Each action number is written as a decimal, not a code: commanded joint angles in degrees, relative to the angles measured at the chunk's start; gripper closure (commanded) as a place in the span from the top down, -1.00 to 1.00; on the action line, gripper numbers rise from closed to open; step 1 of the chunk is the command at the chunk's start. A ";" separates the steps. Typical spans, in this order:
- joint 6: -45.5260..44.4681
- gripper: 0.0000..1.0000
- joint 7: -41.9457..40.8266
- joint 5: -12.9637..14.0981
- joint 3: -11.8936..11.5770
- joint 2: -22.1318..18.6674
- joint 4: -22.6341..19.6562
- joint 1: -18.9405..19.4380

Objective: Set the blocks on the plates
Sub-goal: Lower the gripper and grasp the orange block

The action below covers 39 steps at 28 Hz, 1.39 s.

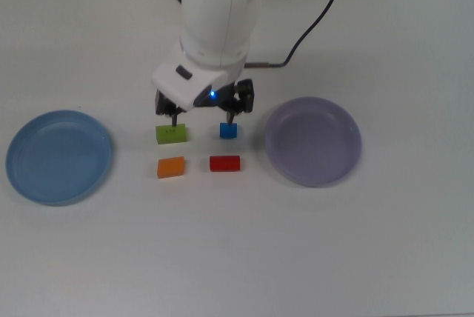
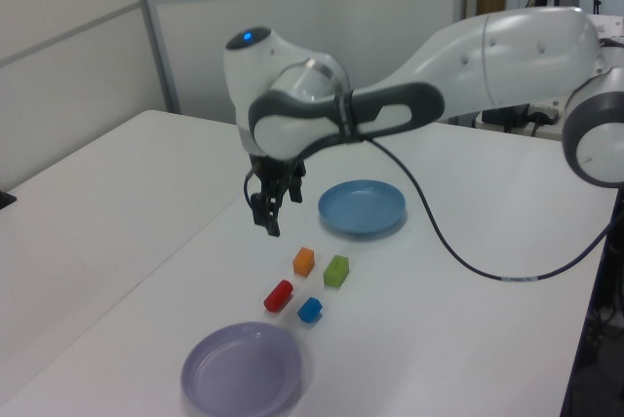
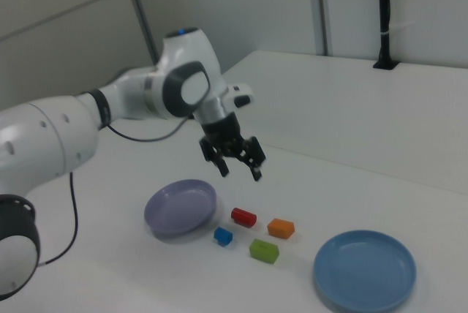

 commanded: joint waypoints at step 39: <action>14.12 -1.00 -0.60 -8.10 -0.29 10.64 -4.26 -3.60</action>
